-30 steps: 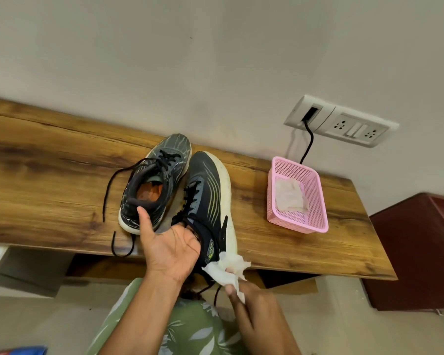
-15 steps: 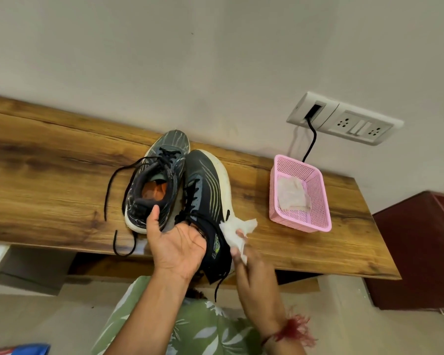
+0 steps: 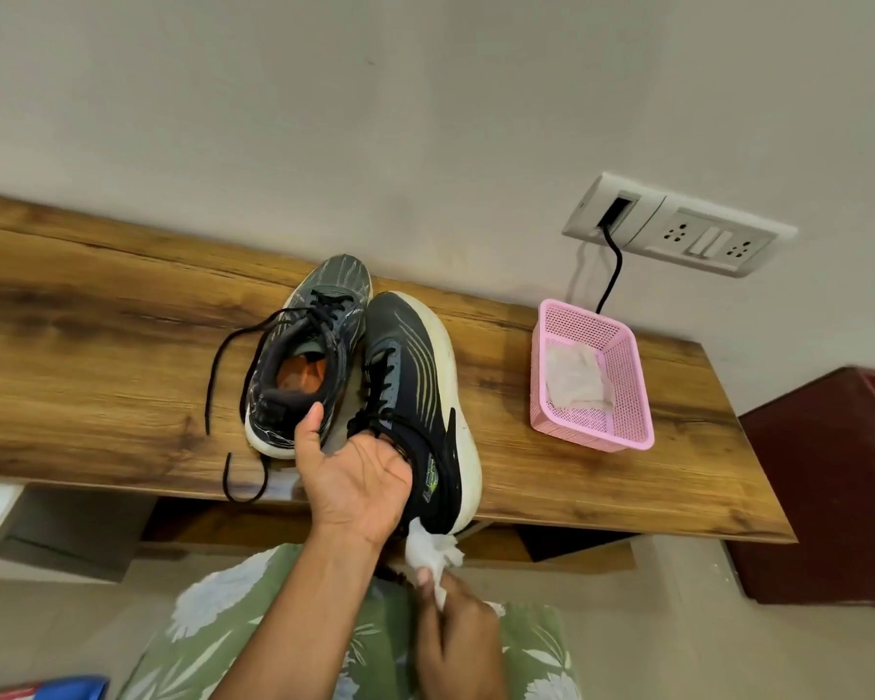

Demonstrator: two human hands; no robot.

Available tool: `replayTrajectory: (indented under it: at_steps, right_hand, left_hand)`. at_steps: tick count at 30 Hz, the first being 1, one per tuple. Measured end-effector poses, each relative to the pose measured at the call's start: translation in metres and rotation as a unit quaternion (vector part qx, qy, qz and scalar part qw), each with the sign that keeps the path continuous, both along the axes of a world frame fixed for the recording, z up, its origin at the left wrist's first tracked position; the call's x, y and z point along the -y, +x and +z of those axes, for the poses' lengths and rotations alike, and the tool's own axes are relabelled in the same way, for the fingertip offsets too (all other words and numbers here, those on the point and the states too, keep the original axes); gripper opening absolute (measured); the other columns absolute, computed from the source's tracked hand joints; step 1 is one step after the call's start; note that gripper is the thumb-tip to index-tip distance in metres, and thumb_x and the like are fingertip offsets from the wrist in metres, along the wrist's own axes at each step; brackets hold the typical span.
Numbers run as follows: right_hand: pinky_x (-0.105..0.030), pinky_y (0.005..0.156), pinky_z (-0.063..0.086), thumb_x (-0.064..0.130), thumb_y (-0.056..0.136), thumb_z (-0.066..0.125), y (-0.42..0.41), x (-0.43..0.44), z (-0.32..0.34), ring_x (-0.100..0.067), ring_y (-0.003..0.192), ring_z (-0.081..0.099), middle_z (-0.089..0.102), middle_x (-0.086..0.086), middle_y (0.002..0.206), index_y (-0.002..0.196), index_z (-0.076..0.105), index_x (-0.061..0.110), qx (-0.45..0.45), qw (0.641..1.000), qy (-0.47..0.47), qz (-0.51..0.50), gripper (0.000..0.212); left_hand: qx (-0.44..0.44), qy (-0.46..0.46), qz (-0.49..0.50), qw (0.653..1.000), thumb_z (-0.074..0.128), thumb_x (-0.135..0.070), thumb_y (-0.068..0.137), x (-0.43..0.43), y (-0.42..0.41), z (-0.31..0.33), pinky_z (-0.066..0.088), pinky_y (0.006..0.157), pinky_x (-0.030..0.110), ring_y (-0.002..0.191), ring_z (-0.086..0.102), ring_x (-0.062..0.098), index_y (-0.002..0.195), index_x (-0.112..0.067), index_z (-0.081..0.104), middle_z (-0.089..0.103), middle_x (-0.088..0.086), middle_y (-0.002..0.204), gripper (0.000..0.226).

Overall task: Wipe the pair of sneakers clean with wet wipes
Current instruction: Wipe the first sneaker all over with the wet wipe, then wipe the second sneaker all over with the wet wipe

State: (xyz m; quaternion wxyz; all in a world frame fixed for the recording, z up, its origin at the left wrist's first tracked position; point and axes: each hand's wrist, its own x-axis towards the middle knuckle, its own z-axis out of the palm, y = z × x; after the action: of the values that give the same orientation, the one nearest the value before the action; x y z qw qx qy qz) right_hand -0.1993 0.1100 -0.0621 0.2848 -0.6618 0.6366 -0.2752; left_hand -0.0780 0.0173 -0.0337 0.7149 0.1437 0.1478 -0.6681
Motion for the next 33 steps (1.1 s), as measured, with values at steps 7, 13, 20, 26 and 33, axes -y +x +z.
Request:
replayTrajectory:
  at_steps: [7,13,20,26,33]
  right_hand:
    - [-0.024,0.049,0.045,0.051,0.075,0.063,-0.015,0.013,0.023,-0.012,0.052,0.059,0.064,-0.005,0.054,0.057,0.069,0.013,0.315,0.914,0.066,-0.248,0.043]
    - [-0.034,0.056,0.058,0.015,0.088,0.051,-0.032,0.028,0.038,-0.028,0.087,0.069,0.068,-0.018,0.107,0.100,0.070,0.003,0.719,0.619,0.177,-0.260,0.025]
    - [-0.035,0.057,0.058,0.011,0.029,0.092,-0.045,0.033,0.027,-0.029,0.092,0.069,0.066,-0.018,0.113,0.106,0.065,-0.002,0.790,0.546,0.167,-0.224,0.083]
    - [-0.036,0.072,0.057,0.016,0.064,0.071,-0.054,0.040,0.005,-0.030,0.107,0.062,0.056,-0.022,0.126,0.128,0.048,-0.001,0.811,0.526,0.150,-0.208,0.070]
    - [-0.034,0.114,-0.006,0.029,0.096,-0.019,-0.070,0.050,-0.026,-0.027,0.143,-0.007,-0.018,-0.013,0.143,0.133,-0.020,0.003,0.809,0.586,0.031,0.025,0.045]
  left_hand:
    - [0.010,0.017,-0.007,1.000,0.040,-0.054,0.088,0.002,-0.016,0.017,0.036,0.108,0.038,0.125,0.052,0.028,0.130,-0.002,0.051,0.059,0.019,0.130,0.068]
    - [0.042,0.026,-0.043,0.998,0.040,-0.056,0.088,0.018,-0.031,0.029,0.031,0.112,0.036,0.122,0.052,0.024,0.131,-0.004,0.051,0.060,0.016,0.127,0.068]
    - [0.146,0.072,-0.107,0.981,0.039,-0.055,0.092,0.050,-0.050,0.044,0.026,0.115,0.032,0.131,0.043,0.022,0.142,-0.006,0.041,0.050,0.013,0.140,0.070]
    - [0.136,0.079,-0.139,0.978,0.040,-0.059,0.091,0.070,-0.057,0.047,0.025,0.114,0.034,0.137,0.035,0.024,0.147,-0.005,0.030,0.038,0.015,0.148,0.078]
    - [0.230,0.079,-0.244,0.939,0.031,-0.066,0.091,0.073,-0.050,0.039,0.013,0.118,0.040,0.143,0.025,0.025,0.150,-0.004,0.020,0.029,0.015,0.154,0.086]
